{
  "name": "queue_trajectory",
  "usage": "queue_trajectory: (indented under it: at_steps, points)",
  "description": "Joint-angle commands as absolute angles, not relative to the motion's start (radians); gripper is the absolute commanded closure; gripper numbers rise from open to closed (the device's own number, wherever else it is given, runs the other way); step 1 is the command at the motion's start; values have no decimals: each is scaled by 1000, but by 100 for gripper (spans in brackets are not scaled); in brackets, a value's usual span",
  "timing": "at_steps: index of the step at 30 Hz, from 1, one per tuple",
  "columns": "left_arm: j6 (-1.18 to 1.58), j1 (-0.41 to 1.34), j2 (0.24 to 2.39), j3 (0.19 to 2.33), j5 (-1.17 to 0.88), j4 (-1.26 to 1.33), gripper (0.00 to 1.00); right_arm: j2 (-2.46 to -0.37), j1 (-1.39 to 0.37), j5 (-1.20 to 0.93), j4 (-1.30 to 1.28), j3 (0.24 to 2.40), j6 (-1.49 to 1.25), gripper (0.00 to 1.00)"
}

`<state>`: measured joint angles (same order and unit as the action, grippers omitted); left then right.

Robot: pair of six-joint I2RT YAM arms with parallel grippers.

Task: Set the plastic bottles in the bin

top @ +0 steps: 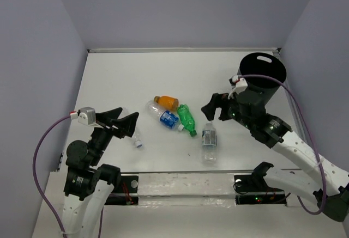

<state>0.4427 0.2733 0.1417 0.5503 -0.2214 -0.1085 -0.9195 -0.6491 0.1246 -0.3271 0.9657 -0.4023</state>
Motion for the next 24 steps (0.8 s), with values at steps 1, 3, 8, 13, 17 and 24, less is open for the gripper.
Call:
queue_trajectory:
  at_steps: [1,3,8,13,17,24]
  points:
    - [437,272,146,563,-236,-61,1,-873,-730,213,-551,833,-581,0]
    - [436,270,150,563,-238,-61,1,-874,-730,227,-537,741,-633,0]
    - [437,268,163,561,-244,-58,1,-1009,-775,201,-476,701,-652,0]
    - [437,267,164,560,-245,-57,1,-1135,-795,186,-407,707,-646,0]
    - [439,265,158,560,-245,-57,1,-1180,-795,201,-387,703,-637,0]
    - [440,267,141,558,-244,-57,1,-1258,-795,279,-387,696,-643,0]
